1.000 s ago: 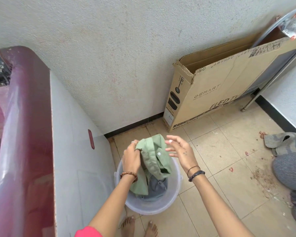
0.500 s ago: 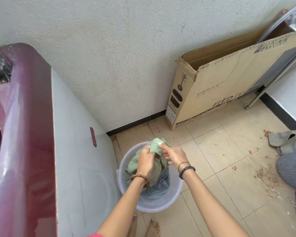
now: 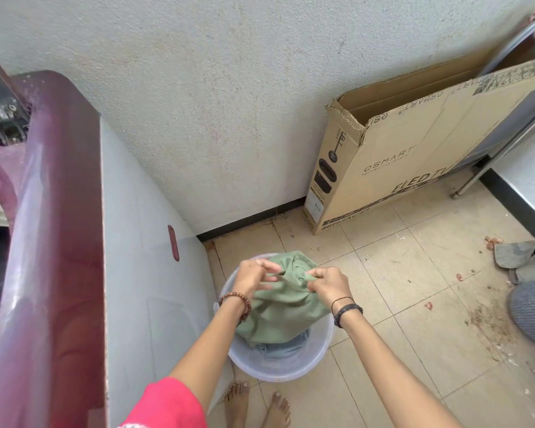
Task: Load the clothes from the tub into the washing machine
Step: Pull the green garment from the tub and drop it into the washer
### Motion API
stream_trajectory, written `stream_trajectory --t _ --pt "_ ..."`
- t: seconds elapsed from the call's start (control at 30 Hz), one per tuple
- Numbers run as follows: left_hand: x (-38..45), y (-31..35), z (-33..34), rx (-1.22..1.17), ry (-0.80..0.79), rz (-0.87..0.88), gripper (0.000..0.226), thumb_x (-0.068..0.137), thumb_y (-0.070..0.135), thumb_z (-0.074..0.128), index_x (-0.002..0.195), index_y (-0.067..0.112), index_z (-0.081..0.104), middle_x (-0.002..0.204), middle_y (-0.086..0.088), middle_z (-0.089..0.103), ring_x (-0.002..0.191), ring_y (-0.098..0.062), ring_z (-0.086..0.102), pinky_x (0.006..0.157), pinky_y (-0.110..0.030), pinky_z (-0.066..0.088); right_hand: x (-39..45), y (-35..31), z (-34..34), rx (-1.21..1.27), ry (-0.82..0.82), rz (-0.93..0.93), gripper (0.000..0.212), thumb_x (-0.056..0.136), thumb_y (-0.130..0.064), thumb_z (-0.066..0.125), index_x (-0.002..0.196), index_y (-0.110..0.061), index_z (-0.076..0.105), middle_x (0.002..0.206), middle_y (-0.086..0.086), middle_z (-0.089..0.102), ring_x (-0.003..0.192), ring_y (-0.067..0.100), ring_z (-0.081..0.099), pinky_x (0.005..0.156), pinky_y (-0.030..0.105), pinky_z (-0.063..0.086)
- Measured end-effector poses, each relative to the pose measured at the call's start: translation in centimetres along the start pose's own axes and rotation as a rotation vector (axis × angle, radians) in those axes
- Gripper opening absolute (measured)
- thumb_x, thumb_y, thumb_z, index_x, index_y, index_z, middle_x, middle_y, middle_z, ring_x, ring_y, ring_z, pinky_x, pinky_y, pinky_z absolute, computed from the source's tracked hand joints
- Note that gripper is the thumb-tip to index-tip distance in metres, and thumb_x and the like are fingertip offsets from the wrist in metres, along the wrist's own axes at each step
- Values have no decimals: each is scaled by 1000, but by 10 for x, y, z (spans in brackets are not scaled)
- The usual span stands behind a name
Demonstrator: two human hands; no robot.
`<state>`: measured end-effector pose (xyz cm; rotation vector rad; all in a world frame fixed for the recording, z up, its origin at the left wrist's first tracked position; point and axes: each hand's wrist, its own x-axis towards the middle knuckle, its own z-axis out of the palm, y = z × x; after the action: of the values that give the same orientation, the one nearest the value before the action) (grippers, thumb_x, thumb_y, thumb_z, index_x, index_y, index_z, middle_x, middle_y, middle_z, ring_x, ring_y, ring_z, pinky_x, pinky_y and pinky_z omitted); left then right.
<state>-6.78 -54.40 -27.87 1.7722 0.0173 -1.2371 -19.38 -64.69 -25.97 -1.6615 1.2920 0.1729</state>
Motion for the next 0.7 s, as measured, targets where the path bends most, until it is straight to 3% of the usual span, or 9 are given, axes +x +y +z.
stream_trajectory --t 0.07,0.17,0.23,0.33,0.4,0.47,0.53,0.6,0.7 --pt "16 11 -5 103 153 87 39 90 -5 34 73 17 62 87 -4 65 65 -11 57 52 -20 46 -4 3 3 -211 -30 -197 27 82 3 57 97 -11 74 101 7 70 96 18 63 86 20 48" --pt "29 26 -2 475 72 287 34 88 -2 39 81 18 64 85 2 65 71 -9 57 60 -23 46 -15 12 15 -542 -119 -505 35 82 6 48 99 -12 72 103 10 67 96 26 62 86 34 51" --pt "32 35 6 828 -72 447 37 86 -4 41 99 19 67 106 1 66 88 -14 60 76 -29 50 -24 17 25 -697 -168 -705 28 77 6 56 91 -13 71 94 6 66 90 27 62 74 36 54" --pt "41 31 21 1409 -424 596 57 83 -6 43 129 26 52 138 -1 48 124 -20 46 98 -34 44 -32 30 33 -783 -101 -1011 29 46 1 78 64 -19 66 66 -7 60 65 14 59 47 23 48" --pt "49 20 25 1740 -632 592 61 87 -2 40 139 30 41 151 -3 31 135 -22 34 108 -36 35 -35 32 33 -760 -62 -1110 28 46 -1 79 62 -19 65 64 -8 57 63 13 57 48 21 45" --pt "52 6 24 1936 -715 550 53 93 6 37 139 32 41 152 -4 30 134 -25 37 108 -41 34 -36 36 31 -716 -20 -1207 18 59 -1 71 64 -18 64 66 -6 57 64 14 56 51 21 43" --pt "53 -6 19 1944 -616 565 46 94 9 38 134 30 48 140 -5 45 124 -28 48 98 -41 43 -35 40 27 -708 22 -1241 16 70 -3 57 65 -17 64 67 -6 58 65 14 55 53 21 43" --pt "48 -10 13 1803 -440 584 43 92 7 39 128 24 54 130 -8 55 117 -30 54 93 -39 44 -33 46 21 -675 67 -1225 21 71 -2 50 69 -16 66 70 -5 62 68 14 59 54 24 48" --pt "40 1 5 1550 -142 594 35 89 6 40 118 14 56 123 -8 55 109 -31 58 85 -39 45 -29 53 10 -571 128 -1092 34 55 10 68 76 -16 72 82 -4 72 79 13 70 70 24 57"
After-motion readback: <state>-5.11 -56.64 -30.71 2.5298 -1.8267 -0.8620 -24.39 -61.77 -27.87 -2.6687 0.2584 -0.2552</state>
